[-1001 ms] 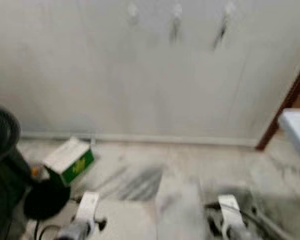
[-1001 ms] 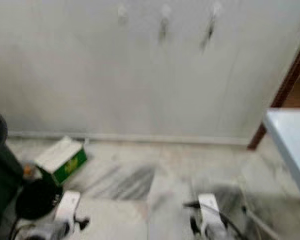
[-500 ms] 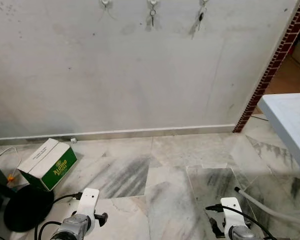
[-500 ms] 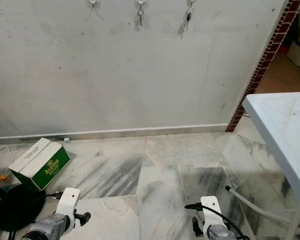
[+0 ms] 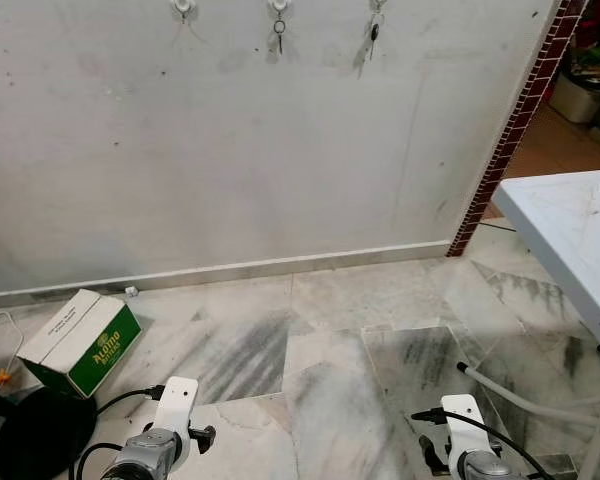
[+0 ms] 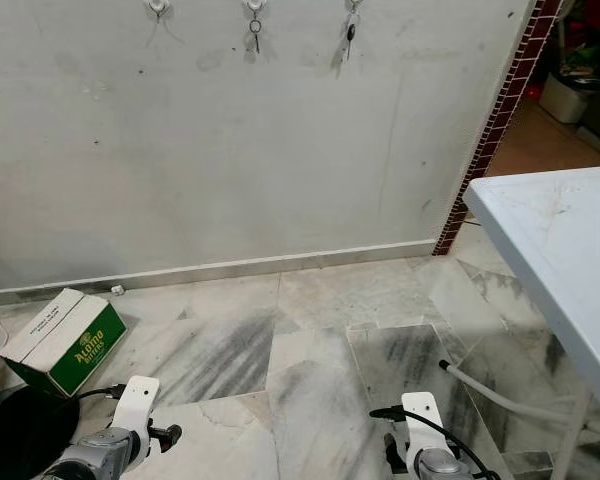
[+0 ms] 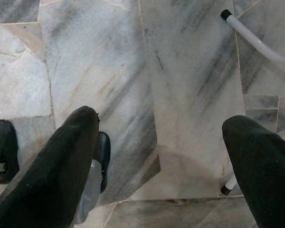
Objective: Hang keys on a hook
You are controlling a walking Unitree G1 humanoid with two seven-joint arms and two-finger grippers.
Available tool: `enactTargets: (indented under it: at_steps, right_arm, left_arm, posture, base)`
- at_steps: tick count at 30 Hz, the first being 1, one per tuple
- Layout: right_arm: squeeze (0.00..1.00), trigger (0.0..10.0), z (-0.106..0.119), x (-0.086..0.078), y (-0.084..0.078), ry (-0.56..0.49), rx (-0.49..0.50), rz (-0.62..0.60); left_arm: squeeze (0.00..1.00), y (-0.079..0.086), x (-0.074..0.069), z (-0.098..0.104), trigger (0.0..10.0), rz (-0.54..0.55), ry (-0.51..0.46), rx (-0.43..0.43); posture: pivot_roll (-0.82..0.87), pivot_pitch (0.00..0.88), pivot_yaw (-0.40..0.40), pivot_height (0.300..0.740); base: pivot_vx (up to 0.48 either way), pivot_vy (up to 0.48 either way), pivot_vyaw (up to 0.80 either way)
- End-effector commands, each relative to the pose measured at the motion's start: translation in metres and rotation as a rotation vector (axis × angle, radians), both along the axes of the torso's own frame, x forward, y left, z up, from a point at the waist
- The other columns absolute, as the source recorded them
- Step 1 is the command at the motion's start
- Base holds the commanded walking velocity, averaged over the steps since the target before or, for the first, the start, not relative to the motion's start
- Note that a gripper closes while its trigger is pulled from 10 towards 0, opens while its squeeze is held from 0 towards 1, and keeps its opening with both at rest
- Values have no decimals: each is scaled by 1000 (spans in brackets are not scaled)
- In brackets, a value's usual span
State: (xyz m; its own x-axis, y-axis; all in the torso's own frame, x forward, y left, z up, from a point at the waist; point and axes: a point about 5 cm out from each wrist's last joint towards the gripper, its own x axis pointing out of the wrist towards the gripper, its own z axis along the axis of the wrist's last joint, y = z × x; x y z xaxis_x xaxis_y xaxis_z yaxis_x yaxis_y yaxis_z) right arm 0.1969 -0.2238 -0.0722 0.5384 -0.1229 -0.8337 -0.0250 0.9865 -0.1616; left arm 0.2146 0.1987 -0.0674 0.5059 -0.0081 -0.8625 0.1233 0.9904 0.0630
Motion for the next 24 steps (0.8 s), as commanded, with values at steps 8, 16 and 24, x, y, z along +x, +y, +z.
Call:
enactTargets:
  at_steps: [8,16,24]
  right_arm:
    - [0,10000,-2,-3,2,-4,9,6]
    - [0,10000,-2,-3,1,9,0,18]
    - [0,10000,-3,-5,0,12,-4,20]
  left_arm:
    - [0,2,-1,0,10000,-9,13,-1]
    - [0,3,-2,-1,10000,0,15,-6]
    - [0,3,-2,-1,10000,-1,16,-4]
  posture:
    - [-57,0,36,740]
    - [-57,0,37,740]
    - [-57,0,37,740]
  base:
    - [0,0,-554]
    - [0,0,-594]
    - [0,0,-750]
